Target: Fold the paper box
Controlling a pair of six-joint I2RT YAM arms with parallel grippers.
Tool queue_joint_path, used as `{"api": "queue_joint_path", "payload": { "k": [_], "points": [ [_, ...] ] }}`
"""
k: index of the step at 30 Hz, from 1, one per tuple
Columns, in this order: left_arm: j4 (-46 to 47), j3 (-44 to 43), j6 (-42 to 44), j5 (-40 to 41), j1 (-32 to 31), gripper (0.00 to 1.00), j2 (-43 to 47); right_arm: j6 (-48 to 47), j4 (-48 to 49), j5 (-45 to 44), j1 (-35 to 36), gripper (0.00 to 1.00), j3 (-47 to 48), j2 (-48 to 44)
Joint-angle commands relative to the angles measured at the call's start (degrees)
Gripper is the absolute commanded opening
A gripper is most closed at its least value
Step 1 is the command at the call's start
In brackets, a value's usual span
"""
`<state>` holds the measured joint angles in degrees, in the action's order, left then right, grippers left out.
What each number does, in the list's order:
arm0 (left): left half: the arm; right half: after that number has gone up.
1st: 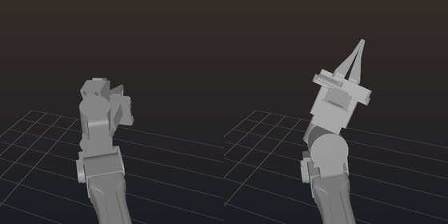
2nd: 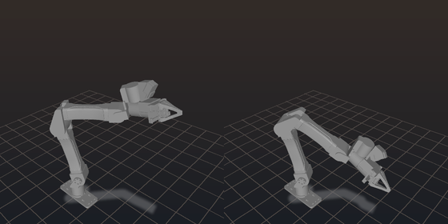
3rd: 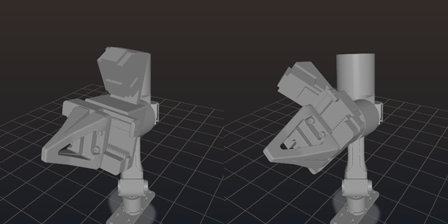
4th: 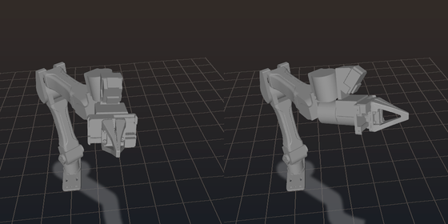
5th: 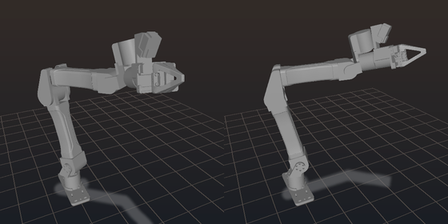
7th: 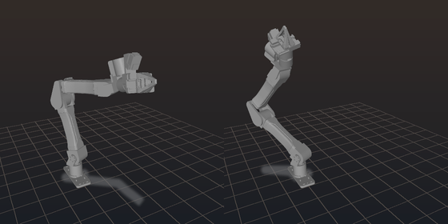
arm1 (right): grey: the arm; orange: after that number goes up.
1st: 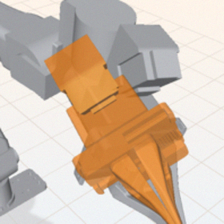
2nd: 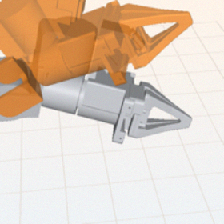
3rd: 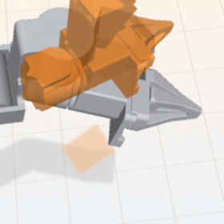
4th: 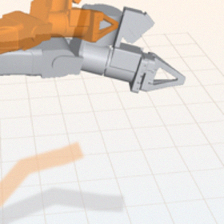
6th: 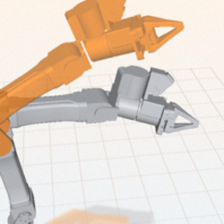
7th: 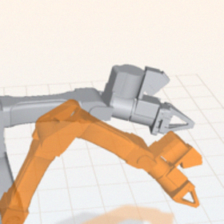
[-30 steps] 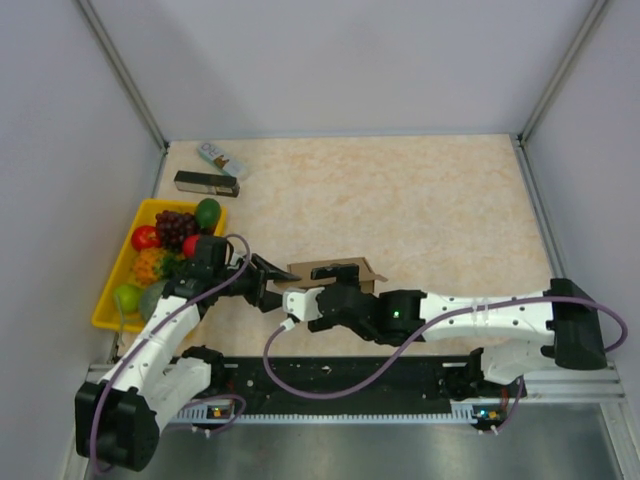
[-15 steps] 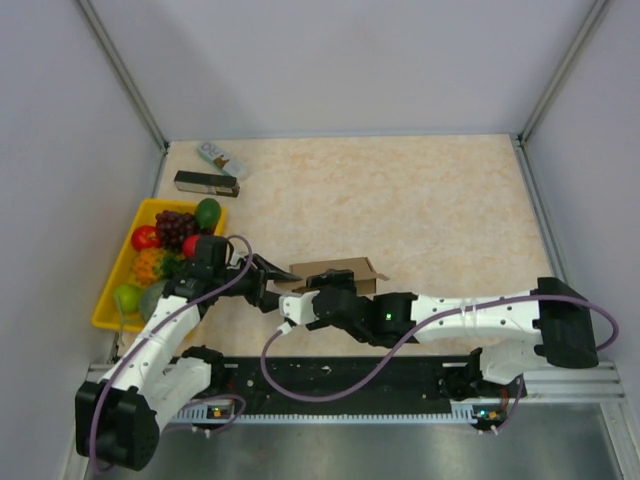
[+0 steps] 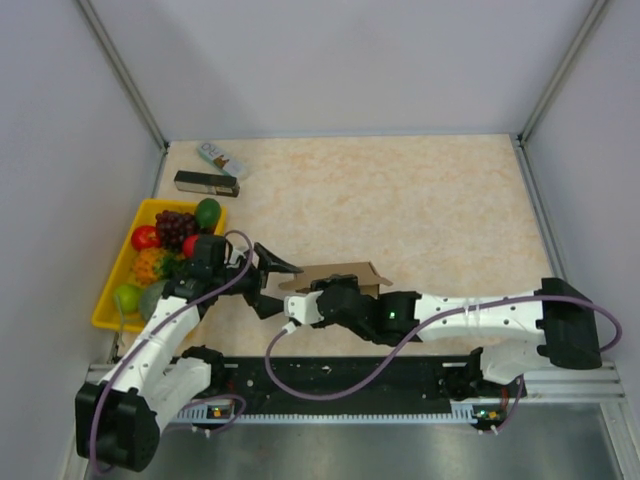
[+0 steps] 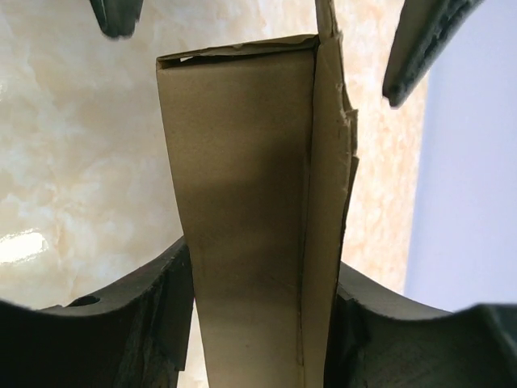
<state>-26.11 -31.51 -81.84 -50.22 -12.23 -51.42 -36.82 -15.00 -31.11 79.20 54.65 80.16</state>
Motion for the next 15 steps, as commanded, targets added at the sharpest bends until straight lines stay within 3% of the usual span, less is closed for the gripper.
{"api": "queue_joint_path", "payload": {
  "k": [1,5,7,10,15],
  "points": [
    [-2.1,-3.5,12.6,5.9,2.4,0.97,-1.6,5.1,-3.4,4.4,-1.9,0.34,0.5,-2.8],
    [-12.6,-12.0,28.3,20.0,6.3,0.98,-2.5,8.3,-9.0,11.3,-5.3,0.33,2.1,-3.6],
    [-13.4,-13.9,34.9,27.1,7.7,0.98,-1.4,9.6,-12.8,16.3,-7.1,0.34,3.9,-3.3],
    [-11.1,-15.4,40.3,29.8,8.1,0.94,1.5,11.3,-19.2,23.6,-11.7,0.34,8.0,-0.5],
    [-5.1,-13.5,43.8,26.8,8.0,0.89,6.1,12.9,-26.1,35.4,-19.0,0.35,14.8,5.7]
  ]
}}
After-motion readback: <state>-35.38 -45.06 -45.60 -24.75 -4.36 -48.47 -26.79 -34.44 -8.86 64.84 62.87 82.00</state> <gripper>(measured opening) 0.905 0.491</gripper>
